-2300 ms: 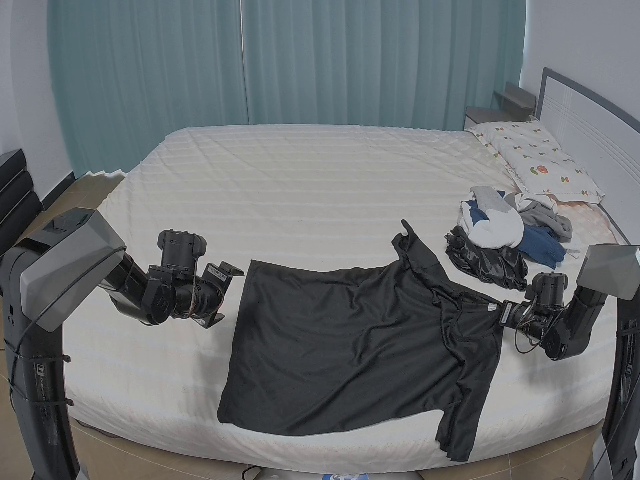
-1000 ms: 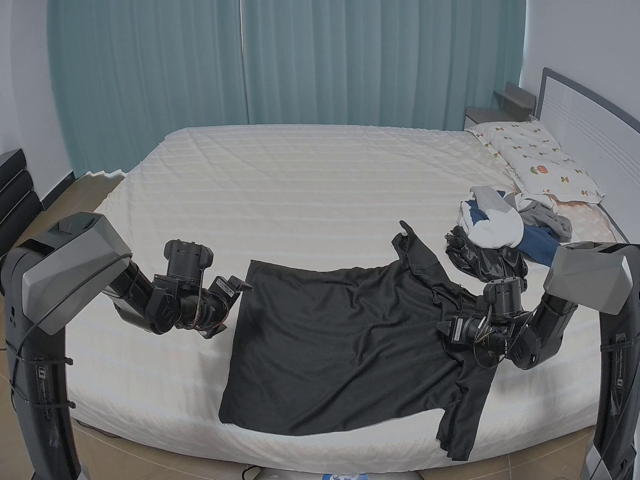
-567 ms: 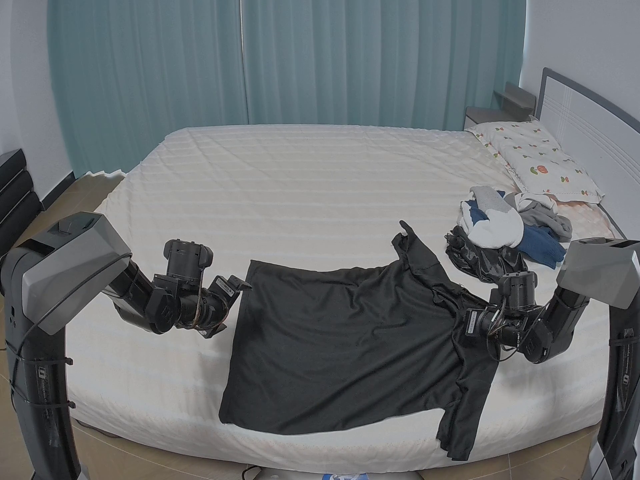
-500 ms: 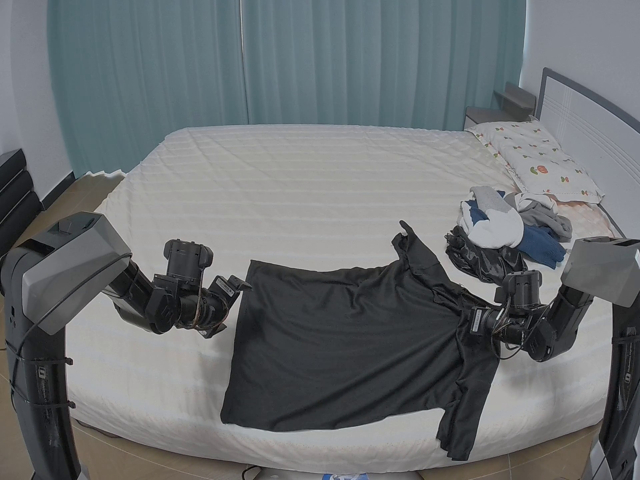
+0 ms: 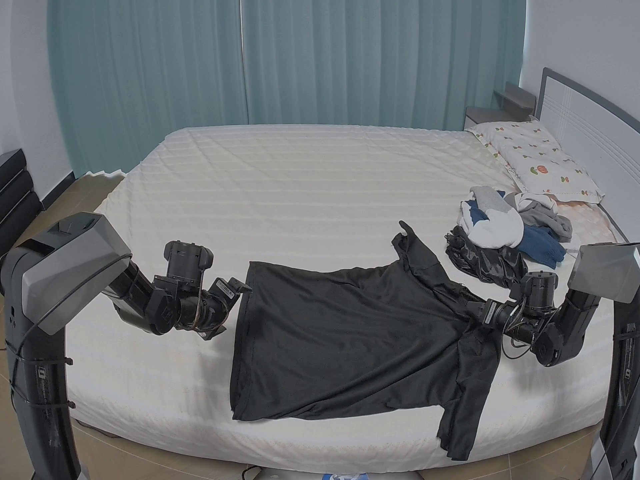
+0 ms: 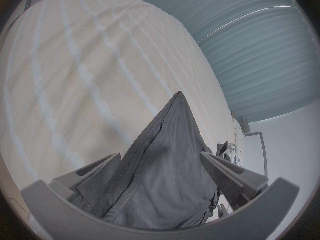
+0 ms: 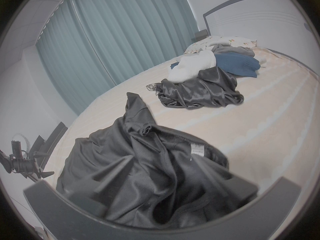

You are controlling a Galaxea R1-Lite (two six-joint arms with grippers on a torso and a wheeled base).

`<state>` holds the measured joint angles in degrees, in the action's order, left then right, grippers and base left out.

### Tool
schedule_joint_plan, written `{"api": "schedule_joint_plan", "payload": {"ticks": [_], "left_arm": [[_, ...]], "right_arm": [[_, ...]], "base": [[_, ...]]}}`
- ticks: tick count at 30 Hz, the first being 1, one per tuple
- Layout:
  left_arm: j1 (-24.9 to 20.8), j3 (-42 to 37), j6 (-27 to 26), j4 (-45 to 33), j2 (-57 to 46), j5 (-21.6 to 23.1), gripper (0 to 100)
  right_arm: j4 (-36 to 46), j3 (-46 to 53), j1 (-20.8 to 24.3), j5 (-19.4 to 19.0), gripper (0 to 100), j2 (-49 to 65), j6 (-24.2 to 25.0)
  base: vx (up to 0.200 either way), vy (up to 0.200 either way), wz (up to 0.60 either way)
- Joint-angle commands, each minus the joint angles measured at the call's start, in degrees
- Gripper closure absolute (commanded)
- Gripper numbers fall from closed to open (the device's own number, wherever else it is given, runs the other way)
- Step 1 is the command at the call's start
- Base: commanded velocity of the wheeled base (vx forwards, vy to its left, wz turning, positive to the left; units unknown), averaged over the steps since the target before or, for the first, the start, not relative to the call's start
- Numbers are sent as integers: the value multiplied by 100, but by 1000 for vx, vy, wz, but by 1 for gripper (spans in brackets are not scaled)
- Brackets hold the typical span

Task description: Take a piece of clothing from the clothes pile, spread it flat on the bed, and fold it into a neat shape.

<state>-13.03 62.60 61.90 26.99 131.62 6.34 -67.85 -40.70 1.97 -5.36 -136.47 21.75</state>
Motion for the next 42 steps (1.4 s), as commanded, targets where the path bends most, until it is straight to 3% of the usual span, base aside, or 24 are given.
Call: {"api": "schedule_joint_plan", "payload": {"ticks": [1, 4, 12, 24, 32, 42], "left_arm": [[-50, -204, -293, -27, -84, -1, 0], [-77, -380, -609, -27, -198, -1, 0], [-349, -1022, -636, 43, -321, -89, 0], [-543, -1944, -697, 175, -787, -63, 0], [-859, -2428, -1479, 307, -761, -124, 0], [-1246, -2454, -1550, 342, -550, -915, 0]], "right_arm": [[-281, 405, 128, 9, 0, 130, 163], [-325, 845, 101, 9, 0, 622, 304], [-369, 1566, 57, -35, 0, 1000, 1051], [-378, 1785, 84, -79, 0, 1114, 1086], [-694, 1803, 154, -79, 0, 842, 1086], [-712, 1856, 216, -79, 0, 807, 1191]], "base": [[0, 0, 0], [0, 0, 0], [0, 0, 0], [0, 0, 0], [0, 0, 0], [0, 0, 0]]}}
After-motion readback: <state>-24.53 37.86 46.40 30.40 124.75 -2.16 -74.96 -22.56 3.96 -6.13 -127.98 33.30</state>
